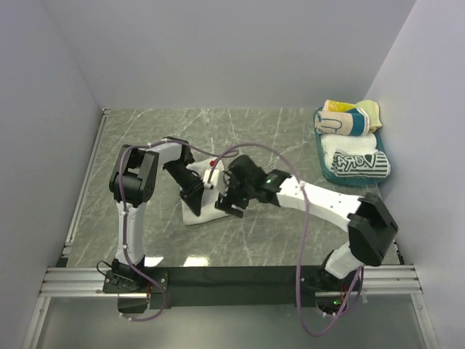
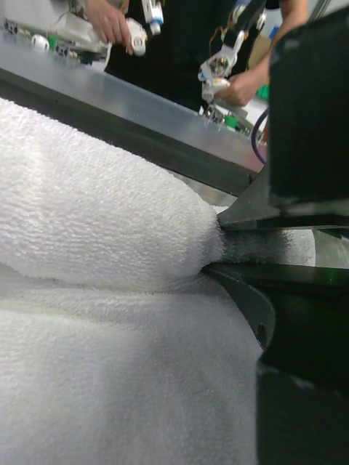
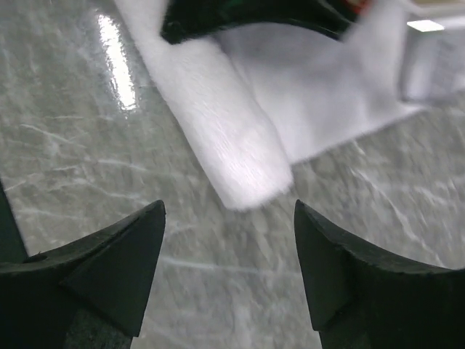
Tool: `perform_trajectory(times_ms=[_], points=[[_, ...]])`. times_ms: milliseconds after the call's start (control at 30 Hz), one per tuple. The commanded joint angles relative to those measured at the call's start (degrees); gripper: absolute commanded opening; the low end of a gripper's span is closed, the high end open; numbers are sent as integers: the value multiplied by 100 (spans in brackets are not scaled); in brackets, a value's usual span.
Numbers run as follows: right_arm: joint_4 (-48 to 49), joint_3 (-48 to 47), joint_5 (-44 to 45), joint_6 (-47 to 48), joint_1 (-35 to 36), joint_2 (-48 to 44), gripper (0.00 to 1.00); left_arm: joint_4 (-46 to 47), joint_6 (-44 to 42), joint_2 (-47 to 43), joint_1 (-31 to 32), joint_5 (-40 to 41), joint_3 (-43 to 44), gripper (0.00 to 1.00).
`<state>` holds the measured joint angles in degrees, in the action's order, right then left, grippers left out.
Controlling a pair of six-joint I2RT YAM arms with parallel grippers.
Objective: Roll the towels
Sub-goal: Roll the towel
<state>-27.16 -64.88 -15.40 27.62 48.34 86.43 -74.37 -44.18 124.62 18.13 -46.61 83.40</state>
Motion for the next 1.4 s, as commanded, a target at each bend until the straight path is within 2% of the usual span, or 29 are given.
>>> perform_trajectory(times_ms=[0, 133, 200, 333, 400, 500, 533, 600, 800, 1000, 1167, 1300, 1367], points=[[859, 282, 792, 515, 281, 409, 79, 634, -336, 554, -2, 926, 10, 7], [1755, 546, 1038, 876, 519, 743, 80, 634, -345, 634, -90, 952, 89, 9], [1828, 547, 978, 1078, 598, 989, 79, 678, -337, 617, -125, 961, 72, 11], [1661, 415, 679, 1079, 642, 1437, 69, 783, -328, 573, -222, 935, 37, 13], [1495, 310, 574, 1105, 651, 1736, 60, 862, -319, 450, -283, 908, -7, 19], [1118, 196, 311, 1167, 651, 1956, 20, 1029, -292, 257, -371, 873, -104, 27], [977, 160, 205, 1158, 651, 1982, 0, 1047, -301, 213, -415, 847, -113, 30], [452, -24, -163, 1115, 633, 2009, 0, 1275, -187, -33, -599, 759, -157, 39], [-895, -735, -964, 843, 598, 2325, 0, 2046, -3, -1087, -1441, 425, -332, 50], [-2212, -1517, -1668, 359, 405, 3045, 0, 2743, 314, -2247, -2391, 126, -744, 56], [-2979, -2475, -2018, -106, 256, 4178, 0, 2919, -397, -3723, -2823, 187, -1790, 57], [-3470, -2950, -2528, -292, 150, 4663, 0, 2718, -1082, -4875, -2824, 240, -2843, 58], [-3612, -3205, -2713, -353, 115, 4909, 0, 2420, -1546, -5444, -2824, 144, -3109, 62]])
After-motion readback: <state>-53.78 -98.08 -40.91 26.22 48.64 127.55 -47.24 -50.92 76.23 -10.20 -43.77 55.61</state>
